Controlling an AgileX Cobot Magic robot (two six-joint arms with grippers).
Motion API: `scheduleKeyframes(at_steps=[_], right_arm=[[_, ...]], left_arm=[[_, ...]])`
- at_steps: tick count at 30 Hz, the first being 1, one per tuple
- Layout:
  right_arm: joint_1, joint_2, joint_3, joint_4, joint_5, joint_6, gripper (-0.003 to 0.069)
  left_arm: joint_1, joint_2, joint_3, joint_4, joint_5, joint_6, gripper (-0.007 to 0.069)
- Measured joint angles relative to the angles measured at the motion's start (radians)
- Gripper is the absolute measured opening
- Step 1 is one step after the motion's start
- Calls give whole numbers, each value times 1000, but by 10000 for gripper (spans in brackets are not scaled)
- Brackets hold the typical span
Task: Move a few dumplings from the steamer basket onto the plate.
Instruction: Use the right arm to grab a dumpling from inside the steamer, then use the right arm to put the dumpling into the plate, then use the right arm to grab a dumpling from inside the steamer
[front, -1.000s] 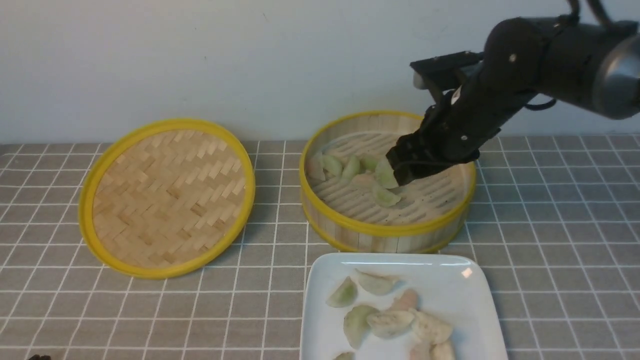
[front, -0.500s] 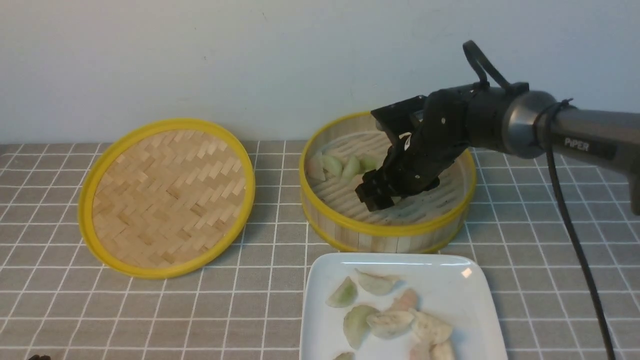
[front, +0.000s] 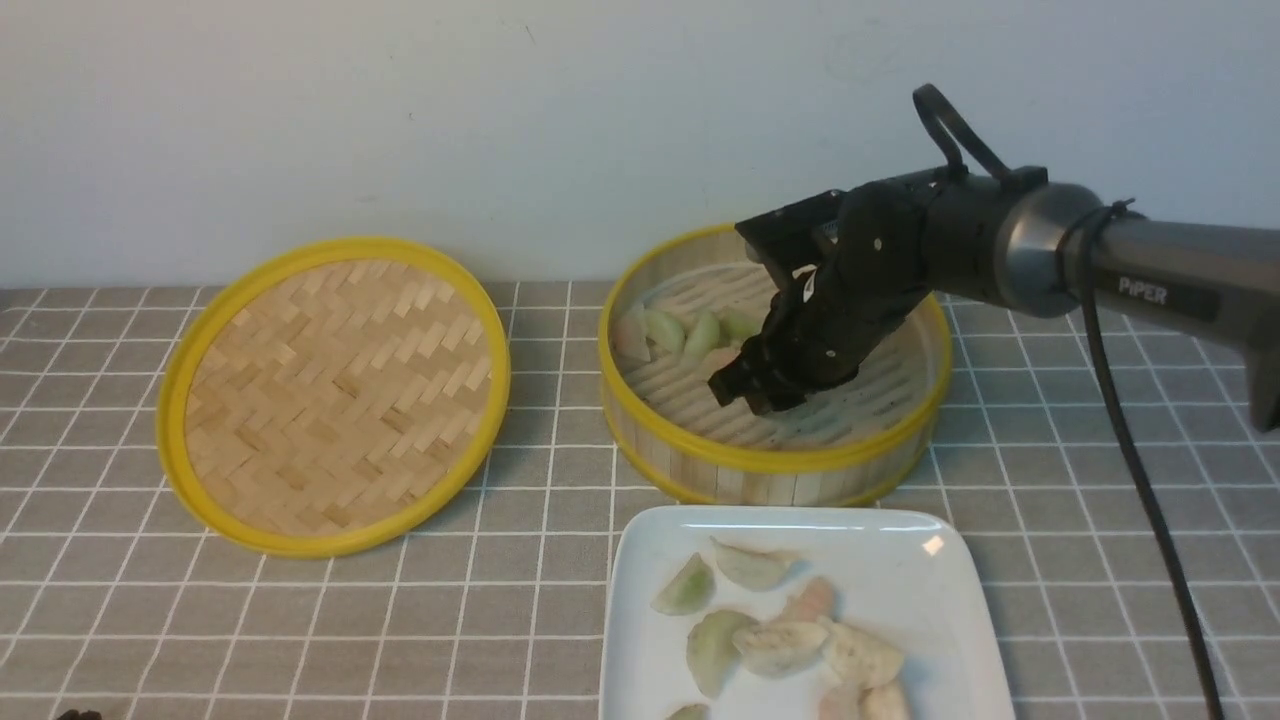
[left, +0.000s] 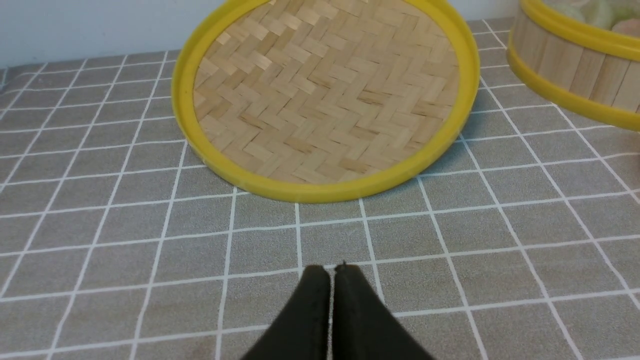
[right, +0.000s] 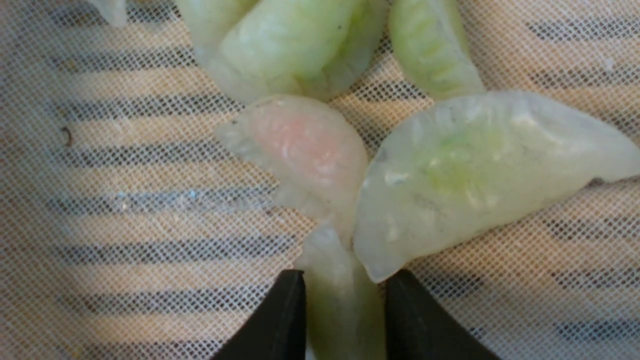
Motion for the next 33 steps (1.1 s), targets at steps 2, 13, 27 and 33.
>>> scheduleKeyframes(at_steps=[2, 13, 27, 33], right_arm=[[0, -15, -7, 0, 71, 7, 185], [0, -293, 10, 6, 387, 18, 181], [0, -377, 460, 94, 289, 62, 228], [0, -370, 437, 88, 241, 84, 503]], left_arm=[[0, 0, 0, 0, 0, 0, -5], [0, 0, 0, 0, 0, 0, -5], [0, 0, 0, 0, 0, 0, -5], [0, 0, 0, 0, 0, 0, -5]])
